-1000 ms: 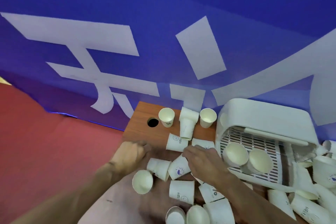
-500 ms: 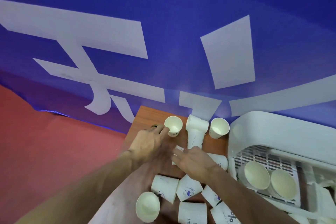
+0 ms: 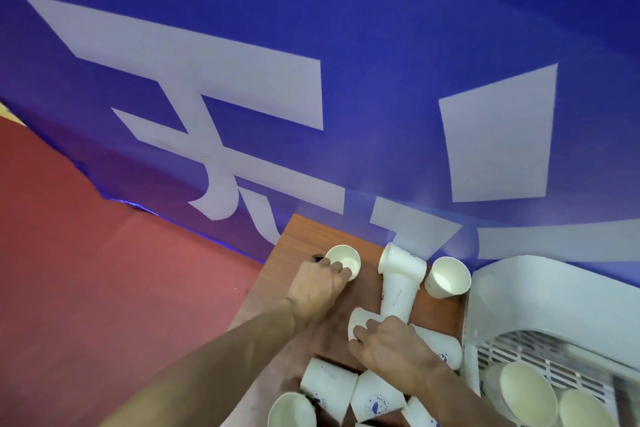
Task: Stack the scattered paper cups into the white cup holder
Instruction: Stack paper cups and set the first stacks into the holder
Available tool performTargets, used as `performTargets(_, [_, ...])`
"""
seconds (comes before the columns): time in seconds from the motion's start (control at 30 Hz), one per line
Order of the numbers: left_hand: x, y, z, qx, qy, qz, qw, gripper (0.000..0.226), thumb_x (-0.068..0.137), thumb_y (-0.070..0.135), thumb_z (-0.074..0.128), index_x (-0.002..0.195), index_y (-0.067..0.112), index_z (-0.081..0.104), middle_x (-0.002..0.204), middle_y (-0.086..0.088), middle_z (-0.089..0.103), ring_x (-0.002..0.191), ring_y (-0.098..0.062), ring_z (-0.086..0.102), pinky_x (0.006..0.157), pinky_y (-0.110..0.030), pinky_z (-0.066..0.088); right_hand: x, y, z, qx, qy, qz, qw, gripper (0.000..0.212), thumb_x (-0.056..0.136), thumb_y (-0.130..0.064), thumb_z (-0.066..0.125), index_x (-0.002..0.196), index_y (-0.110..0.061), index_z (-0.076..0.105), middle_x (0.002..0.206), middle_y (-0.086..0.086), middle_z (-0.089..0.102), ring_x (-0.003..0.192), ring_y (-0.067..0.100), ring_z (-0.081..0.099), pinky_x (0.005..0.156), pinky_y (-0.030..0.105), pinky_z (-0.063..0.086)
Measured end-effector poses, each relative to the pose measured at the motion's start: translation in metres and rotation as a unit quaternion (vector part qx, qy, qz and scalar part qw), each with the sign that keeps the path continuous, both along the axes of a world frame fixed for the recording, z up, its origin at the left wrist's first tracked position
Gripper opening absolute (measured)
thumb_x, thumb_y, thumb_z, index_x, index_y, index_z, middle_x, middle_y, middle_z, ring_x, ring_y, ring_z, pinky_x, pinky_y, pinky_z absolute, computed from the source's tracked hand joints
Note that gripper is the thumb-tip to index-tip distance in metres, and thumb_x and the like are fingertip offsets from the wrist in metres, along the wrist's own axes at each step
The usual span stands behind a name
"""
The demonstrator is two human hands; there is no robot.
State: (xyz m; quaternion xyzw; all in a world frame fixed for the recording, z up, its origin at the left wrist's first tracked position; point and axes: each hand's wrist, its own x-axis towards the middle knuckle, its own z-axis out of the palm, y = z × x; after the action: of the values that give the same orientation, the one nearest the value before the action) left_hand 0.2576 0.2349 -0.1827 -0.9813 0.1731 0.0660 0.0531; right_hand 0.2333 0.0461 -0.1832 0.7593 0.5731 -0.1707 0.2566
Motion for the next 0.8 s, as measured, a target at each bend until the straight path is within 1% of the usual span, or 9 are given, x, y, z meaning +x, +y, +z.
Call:
performTargets(0.07, [-0.007,-0.001,0.005,0.004,0.002,-0.024,1.000,0.026,0.055,0.014,0.078,0.072,0.025,0.062,0.062,0.006,0.058,0.053,-0.014,0.056,0.044,-0.024,0.020,-0.003,-0.002,0.016,0.026,-0.012,-0.031,0.999,0.033,0.044,-0.019,0.081,0.068,-0.029,0.062,0.061,-0.009,0.057,0.050,0.011,0.055,0.043,0.027,0.009])
performTargets(0.1, [-0.010,-0.002,0.007,-0.002,0.001,-0.025,1.000,0.030,0.047,0.013,0.080,0.065,0.024,0.059,0.058,0.006,0.054,0.048,-0.015,0.052,0.043,-0.023,0.017,-0.005,-0.003,0.019,0.039,-0.008,-0.033,0.999,0.029,0.048,-0.020,0.080,0.070,-0.029,0.063,0.064,-0.008,0.058,0.053,0.012,0.057,0.044,0.027,0.008])
performTargets(0.2, [-0.021,-0.009,0.013,-0.012,-0.014,-0.024,1.000,0.035,0.041,0.009,0.079,0.062,0.022,0.054,0.055,0.005,0.050,0.043,-0.016,0.048,0.043,-0.023,0.016,-0.010,-0.013,0.016,0.061,0.041,-0.069,0.995,0.023,0.081,-0.002,0.057,0.101,-0.012,0.059,0.097,0.009,0.060,0.084,0.031,0.059,0.046,0.033,0.011])
performTargets(0.27, [-0.026,-0.018,0.021,-0.018,-0.022,-0.026,0.999,0.035,0.042,0.008,0.077,0.062,0.022,0.053,0.054,0.005,0.050,0.043,-0.016,0.048,0.042,-0.023,0.017,-0.013,-0.023,0.014,0.101,0.024,-0.089,0.991,0.024,0.085,-0.001,0.053,0.107,-0.009,0.056,0.101,0.013,0.056,0.087,0.034,0.056,0.050,0.035,0.020])
performTargets(0.33, [-0.032,-0.027,0.031,-0.024,-0.037,-0.025,0.999,0.033,0.045,0.008,0.076,0.063,0.022,0.052,0.052,0.005,0.049,0.043,-0.016,0.047,0.041,-0.022,0.016,-0.019,-0.035,0.021,0.124,0.022,-0.110,0.986,0.024,0.082,-0.005,0.057,0.105,-0.012,0.058,0.098,0.010,0.056,0.084,0.031,0.057,0.053,0.037,0.026])
performTargets(0.47, [-0.045,-0.045,0.051,-0.036,-0.095,-0.032,0.994,0.030,0.057,0.013,0.077,0.064,0.022,0.049,0.050,0.006,0.049,0.043,-0.016,0.046,0.038,-0.023,0.015,-0.035,-0.055,0.035,0.180,-0.009,-0.112,0.977,0.021,0.062,-0.018,0.074,0.079,-0.025,0.063,0.075,-0.005,0.056,0.063,0.016,0.057,0.040,0.030,0.026])
performTargets(0.53, [-0.054,-0.053,0.061,-0.054,-0.114,-0.034,0.991,0.028,0.063,0.017,0.076,0.065,0.021,0.049,0.051,0.006,0.049,0.043,-0.017,0.047,0.038,-0.023,0.017,-0.044,-0.065,0.043,0.231,-0.028,-0.139,0.963,0.023,0.055,-0.023,0.079,0.071,-0.029,0.062,0.068,-0.009,0.053,0.057,0.012,0.054,0.036,0.027,0.030])
performTargets(0.67, [-0.072,-0.067,0.081,-0.083,-0.127,-0.036,0.988,0.018,0.074,0.020,0.064,0.069,0.020,0.048,0.055,0.005,0.050,0.046,-0.018,0.045,0.037,-0.025,0.025,-0.067,-0.094,0.059,0.349,-0.052,-0.212,0.911,0.014,0.068,-0.023,0.074,0.073,-0.027,0.062,0.072,-0.008,0.056,0.059,0.013,0.056,0.037,0.029,0.041])
performTargets(0.8, [-0.091,-0.086,0.094,-0.110,-0.136,-0.058,0.983,0.015,0.078,0.023,0.056,0.072,0.021,0.042,0.058,0.005,0.046,0.047,-0.018,0.039,0.037,-0.027,0.031,-0.086,-0.128,0.067,0.402,-0.059,-0.251,0.878,0.004,0.080,-0.025,0.066,0.083,-0.027,0.066,0.080,-0.011,0.059,0.065,0.012,0.059,0.041,0.031,0.043])
